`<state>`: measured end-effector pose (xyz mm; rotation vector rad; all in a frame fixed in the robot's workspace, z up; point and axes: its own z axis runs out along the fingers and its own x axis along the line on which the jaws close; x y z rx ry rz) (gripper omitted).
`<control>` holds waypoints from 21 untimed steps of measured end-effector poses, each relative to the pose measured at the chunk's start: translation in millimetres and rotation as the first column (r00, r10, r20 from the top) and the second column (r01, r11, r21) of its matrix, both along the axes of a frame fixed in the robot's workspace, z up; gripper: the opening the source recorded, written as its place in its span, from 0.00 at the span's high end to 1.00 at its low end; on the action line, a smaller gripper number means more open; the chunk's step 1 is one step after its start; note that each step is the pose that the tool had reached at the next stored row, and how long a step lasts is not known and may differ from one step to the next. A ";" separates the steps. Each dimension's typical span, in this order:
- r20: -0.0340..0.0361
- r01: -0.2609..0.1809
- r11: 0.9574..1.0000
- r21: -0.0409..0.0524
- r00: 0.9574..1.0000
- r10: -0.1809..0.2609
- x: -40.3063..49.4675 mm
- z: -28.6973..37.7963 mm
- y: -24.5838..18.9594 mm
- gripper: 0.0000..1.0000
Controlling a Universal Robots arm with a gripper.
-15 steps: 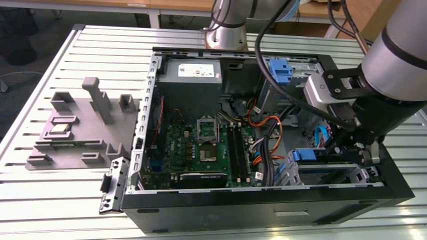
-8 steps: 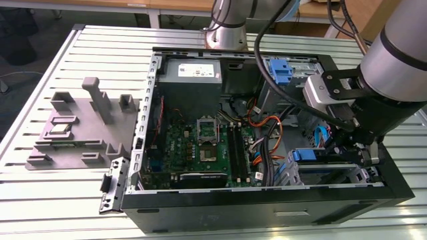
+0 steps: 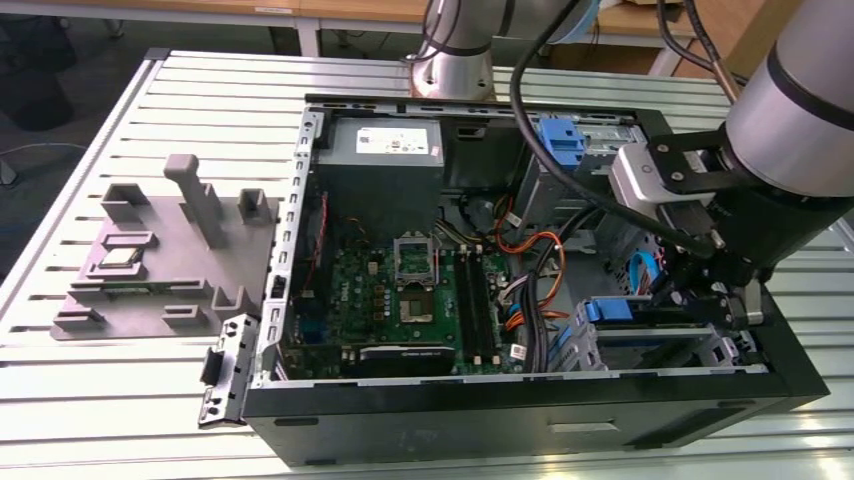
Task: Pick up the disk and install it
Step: 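Insert the first disk wire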
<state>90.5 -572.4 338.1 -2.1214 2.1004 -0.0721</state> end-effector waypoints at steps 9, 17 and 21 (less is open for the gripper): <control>0.003 0.000 1.000 0.000 1.000 0.000 -0.5 -2.7 1.1 0.84; 0.003 0.000 1.000 0.000 1.000 0.000 -0.5 -4.4 1.0 0.84; 0.003 0.000 1.000 0.000 1.000 0.000 -0.6 -6.2 1.0 0.84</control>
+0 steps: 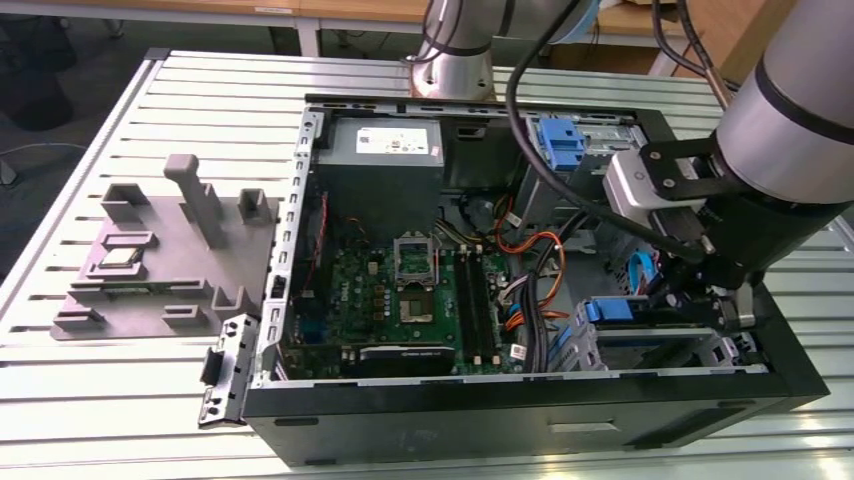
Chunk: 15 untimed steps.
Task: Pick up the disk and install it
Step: 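Insert the first disk wire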
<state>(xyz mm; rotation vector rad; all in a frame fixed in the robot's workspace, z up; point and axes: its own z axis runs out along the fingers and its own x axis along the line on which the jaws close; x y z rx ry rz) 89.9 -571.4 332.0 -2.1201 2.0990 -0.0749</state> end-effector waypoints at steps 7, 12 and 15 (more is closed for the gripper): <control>0.000 0.000 1.000 0.000 1.000 0.000 0.0 -2.0 0.0 0.84; 0.000 0.000 1.000 -0.001 1.000 0.000 0.0 -4.0 0.0 0.84; 0.000 0.000 1.000 0.000 1.000 0.000 0.0 -4.4 0.0 0.84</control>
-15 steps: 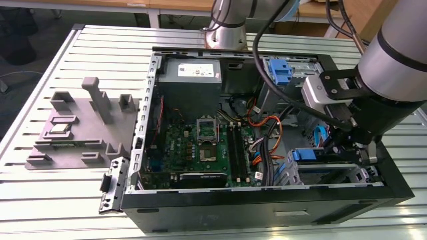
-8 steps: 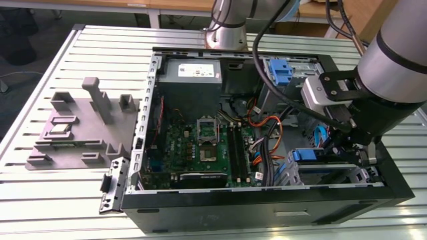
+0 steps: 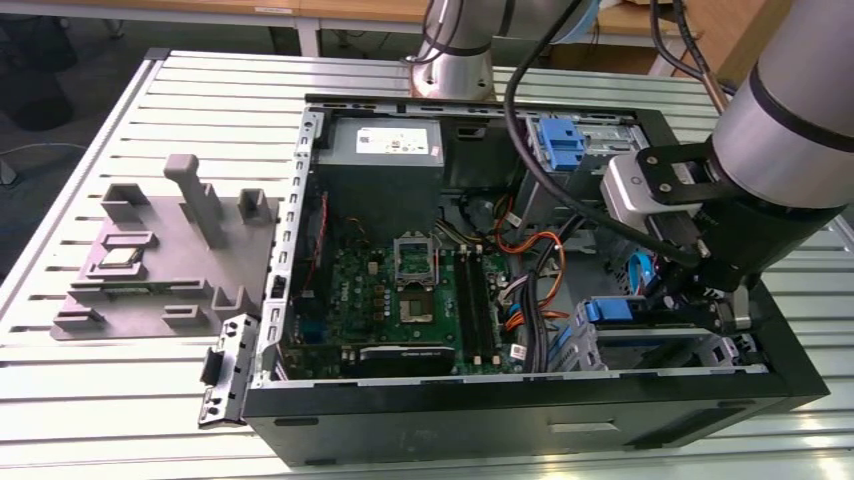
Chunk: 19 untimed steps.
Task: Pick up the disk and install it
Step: 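Insert the first disk wire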
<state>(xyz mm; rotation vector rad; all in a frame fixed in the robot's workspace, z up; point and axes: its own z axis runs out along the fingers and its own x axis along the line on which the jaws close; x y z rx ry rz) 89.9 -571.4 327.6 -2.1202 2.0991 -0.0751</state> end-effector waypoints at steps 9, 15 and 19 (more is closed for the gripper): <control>0.000 0.000 1.000 0.000 1.000 0.000 0.0 1.6 0.0 0.76; 0.000 0.000 1.000 0.000 1.000 0.000 0.0 18.6 0.0 0.76; 0.000 0.000 1.000 0.000 1.000 0.000 0.0 27.2 0.0 0.76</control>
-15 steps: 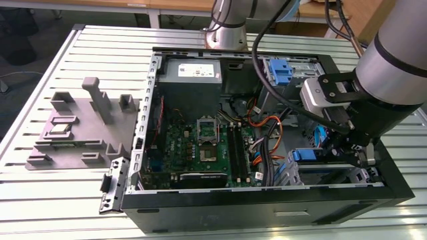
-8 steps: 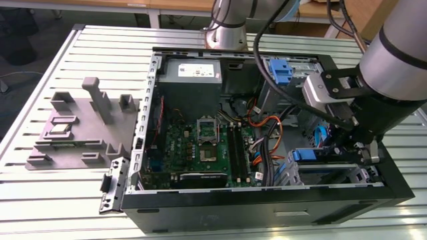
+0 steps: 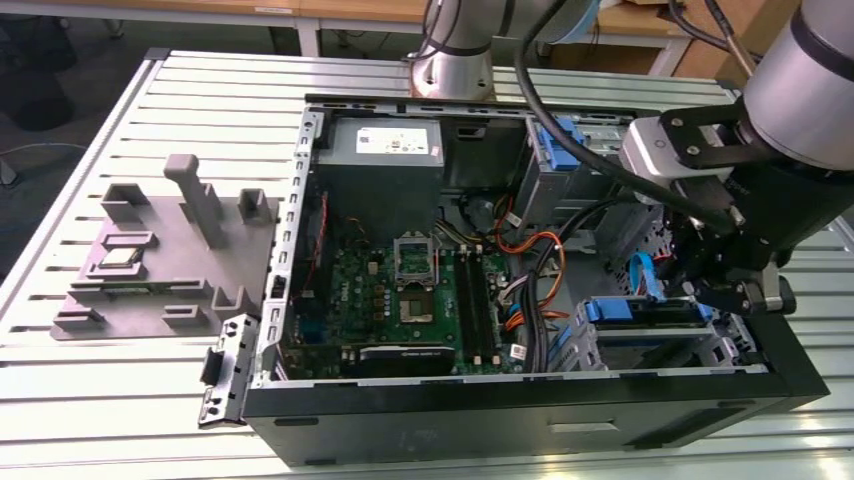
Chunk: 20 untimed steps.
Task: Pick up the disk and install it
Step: 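Insert the first disk wire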
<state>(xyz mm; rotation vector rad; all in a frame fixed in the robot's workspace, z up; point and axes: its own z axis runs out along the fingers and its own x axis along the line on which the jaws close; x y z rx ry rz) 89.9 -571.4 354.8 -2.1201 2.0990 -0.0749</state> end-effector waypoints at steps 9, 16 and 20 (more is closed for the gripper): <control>-0.069 0.000 1.000 0.000 0.998 0.000 0.9 -0.6 0.1 0.76; -0.071 0.000 1.000 0.000 0.997 0.000 0.9 -0.6 0.0 0.76; -0.072 0.000 1.000 0.000 0.997 0.000 0.9 -0.6 0.0 0.76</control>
